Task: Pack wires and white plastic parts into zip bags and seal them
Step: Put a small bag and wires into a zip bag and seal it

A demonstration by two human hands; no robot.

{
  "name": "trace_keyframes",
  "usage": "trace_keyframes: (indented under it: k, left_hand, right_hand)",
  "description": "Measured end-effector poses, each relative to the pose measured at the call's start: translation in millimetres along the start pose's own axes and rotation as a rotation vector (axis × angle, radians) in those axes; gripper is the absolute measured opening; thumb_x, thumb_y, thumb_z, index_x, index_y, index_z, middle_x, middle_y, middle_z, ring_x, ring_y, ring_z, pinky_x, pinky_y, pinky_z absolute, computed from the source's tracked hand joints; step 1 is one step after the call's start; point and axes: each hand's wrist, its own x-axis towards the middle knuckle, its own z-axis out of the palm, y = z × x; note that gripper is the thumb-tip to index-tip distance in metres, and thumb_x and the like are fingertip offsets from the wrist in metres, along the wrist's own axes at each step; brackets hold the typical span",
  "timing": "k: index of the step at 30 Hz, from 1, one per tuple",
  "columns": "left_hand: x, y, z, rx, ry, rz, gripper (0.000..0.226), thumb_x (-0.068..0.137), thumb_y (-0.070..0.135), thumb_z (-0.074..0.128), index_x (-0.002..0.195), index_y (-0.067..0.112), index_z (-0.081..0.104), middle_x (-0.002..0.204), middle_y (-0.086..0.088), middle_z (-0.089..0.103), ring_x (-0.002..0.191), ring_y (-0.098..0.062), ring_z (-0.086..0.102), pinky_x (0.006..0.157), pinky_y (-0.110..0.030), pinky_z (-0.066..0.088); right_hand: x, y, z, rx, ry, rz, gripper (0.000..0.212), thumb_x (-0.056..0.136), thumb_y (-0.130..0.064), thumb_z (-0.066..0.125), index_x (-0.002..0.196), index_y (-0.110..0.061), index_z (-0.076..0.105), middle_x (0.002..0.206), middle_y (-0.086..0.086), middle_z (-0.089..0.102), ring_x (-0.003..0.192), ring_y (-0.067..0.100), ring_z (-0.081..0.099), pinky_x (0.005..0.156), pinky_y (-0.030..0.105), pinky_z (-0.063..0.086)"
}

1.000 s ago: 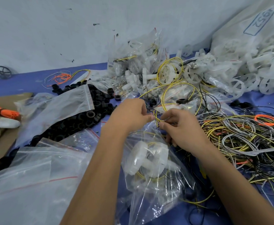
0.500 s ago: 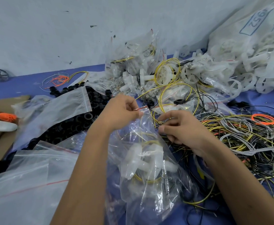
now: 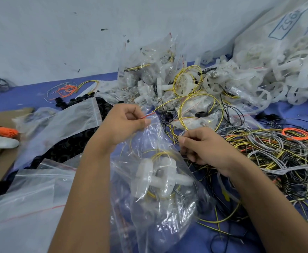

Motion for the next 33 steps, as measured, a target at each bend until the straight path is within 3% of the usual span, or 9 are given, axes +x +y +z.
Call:
trace_keyframes:
  k: [3, 7, 15, 18, 21, 24, 29, 33]
  left_hand:
    - [0, 3, 0, -0.01, -0.025, 0.019, 0.016, 0.083, 0.005, 0.082, 0.078, 0.005, 0.066, 0.078, -0.028, 0.07, 0.068, -0.019, 0.062, 0.071, -0.032, 0.052]
    - [2, 3, 4, -0.023, -0.056, 0.039, 0.019, 0.082, 0.003, 0.082, 0.075, 0.008, 0.066, 0.066, -0.006, 0.068, 0.056, -0.008, 0.057, 0.057, -0.018, 0.047]
    - [4, -2, 8, -0.069, 0.071, 0.019, 0.018, 0.079, -0.003, 0.083, 0.075, 0.003, 0.067, 0.06, -0.002, 0.067, 0.054, -0.01, 0.058, 0.054, -0.019, 0.049]
    - [3, 2, 11, -0.028, 0.042, 0.041, 0.021, 0.079, 0.001, 0.085, 0.071, 0.011, 0.068, 0.066, -0.003, 0.071, 0.064, -0.014, 0.063, 0.062, -0.025, 0.053]
    - [3, 10, 16, 0.011, -0.053, 0.084, 0.021, 0.079, 0.0, 0.085, 0.073, 0.01, 0.068, 0.072, -0.008, 0.072, 0.07, -0.018, 0.066, 0.072, -0.031, 0.057]
    - [2, 17, 22, 0.07, -0.15, 0.127, 0.018, 0.079, 0.0, 0.086, 0.077, 0.006, 0.069, 0.075, -0.009, 0.071, 0.071, -0.017, 0.065, 0.069, -0.028, 0.054]
    - [0, 26, 29, 0.187, -0.215, 0.174, 0.019, 0.079, 0.001, 0.086, 0.076, 0.009, 0.069, 0.081, -0.016, 0.074, 0.073, -0.018, 0.069, 0.068, -0.024, 0.054]
    - [0, 28, 31, 0.231, -0.197, 0.176, 0.021, 0.08, 0.005, 0.086, 0.089, 0.009, 0.068, 0.078, -0.004, 0.074, 0.065, -0.008, 0.067, 0.065, -0.018, 0.052]
  right_hand:
    - [0, -3, 7, 0.037, 0.008, -0.073, 0.031, 0.101, -0.036, 0.059, 0.086, -0.01, 0.068, 0.063, 0.012, 0.061, 0.049, 0.015, 0.049, 0.041, 0.019, 0.033]
    - [-1, -2, 14, -0.145, -0.024, -0.153, 0.022, 0.097, -0.024, 0.068, 0.08, -0.011, 0.07, 0.057, 0.006, 0.061, 0.051, 0.013, 0.051, 0.048, 0.022, 0.04]
    - [-1, 1, 1, 0.071, -0.082, -0.037, 0.012, 0.095, -0.012, 0.068, 0.086, -0.005, 0.068, 0.059, 0.006, 0.058, 0.043, 0.012, 0.044, 0.041, 0.016, 0.033]
    - [0, 1, 2, 0.009, 0.055, -0.077, 0.011, 0.098, -0.019, 0.065, 0.09, -0.012, 0.068, 0.062, 0.004, 0.066, 0.046, 0.013, 0.051, 0.045, 0.021, 0.04]
    - [1, -2, 4, -0.023, 0.259, -0.232, 0.008, 0.099, -0.031, 0.063, 0.097, -0.026, 0.069, 0.082, 0.001, 0.074, 0.053, 0.004, 0.059, 0.051, 0.019, 0.048]
    - [5, -2, 9, -0.06, 0.304, -0.364, 0.01, 0.099, -0.031, 0.064, 0.105, -0.028, 0.07, 0.092, -0.004, 0.072, 0.067, 0.017, 0.063, 0.062, 0.035, 0.055]
    - [7, 0, 9, 0.0, 0.363, -0.434, 0.009, 0.095, -0.02, 0.069, 0.092, -0.024, 0.076, 0.073, -0.009, 0.069, 0.064, 0.016, 0.059, 0.061, 0.04, 0.051]
    - [6, -1, 8, -0.02, 0.378, -0.459, 0.008, 0.092, -0.018, 0.073, 0.089, -0.024, 0.078, 0.08, -0.004, 0.075, 0.079, 0.023, 0.069, 0.072, 0.042, 0.057]
